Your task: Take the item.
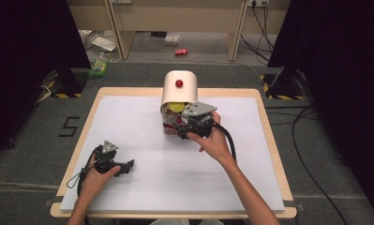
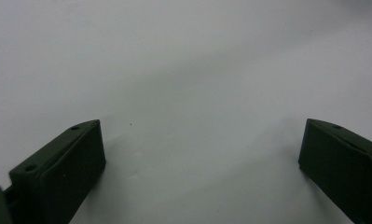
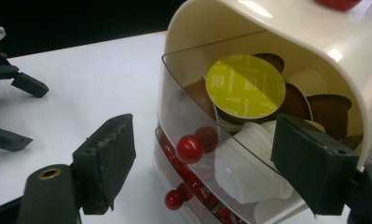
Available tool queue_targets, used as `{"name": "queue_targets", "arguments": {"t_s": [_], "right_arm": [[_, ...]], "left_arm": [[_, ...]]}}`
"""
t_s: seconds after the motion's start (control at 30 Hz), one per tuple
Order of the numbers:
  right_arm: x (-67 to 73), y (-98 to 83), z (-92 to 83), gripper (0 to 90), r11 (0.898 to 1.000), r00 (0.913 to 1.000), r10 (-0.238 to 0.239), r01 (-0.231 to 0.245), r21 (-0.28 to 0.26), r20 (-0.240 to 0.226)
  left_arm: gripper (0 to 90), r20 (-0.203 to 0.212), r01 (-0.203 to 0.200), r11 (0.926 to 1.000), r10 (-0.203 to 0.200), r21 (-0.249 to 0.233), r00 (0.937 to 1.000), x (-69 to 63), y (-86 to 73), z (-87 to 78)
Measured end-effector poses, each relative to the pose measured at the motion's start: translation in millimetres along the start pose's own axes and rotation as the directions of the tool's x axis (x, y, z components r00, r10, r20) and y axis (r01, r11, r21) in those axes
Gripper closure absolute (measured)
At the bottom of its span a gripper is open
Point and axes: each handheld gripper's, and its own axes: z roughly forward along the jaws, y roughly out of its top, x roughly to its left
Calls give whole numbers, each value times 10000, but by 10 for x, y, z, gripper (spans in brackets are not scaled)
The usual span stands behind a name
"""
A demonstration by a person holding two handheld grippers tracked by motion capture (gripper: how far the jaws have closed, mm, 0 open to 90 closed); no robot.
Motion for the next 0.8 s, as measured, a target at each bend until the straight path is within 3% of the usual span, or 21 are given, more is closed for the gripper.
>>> {"name": "queue_targets", "arguments": {"t_s": [0.43,0.8], "right_arm": [[-34,-14,-12,210,9998,9986,182,-178,86,-502],[88,-18,-95,212,9991,9970,-270,294,320,-726]], "left_arm": [[0,4,12,10000,-12,-15,10000,-1,-1,1],[0,-5,12,10000,-12,-13,10000,-2,-1,0]]}}
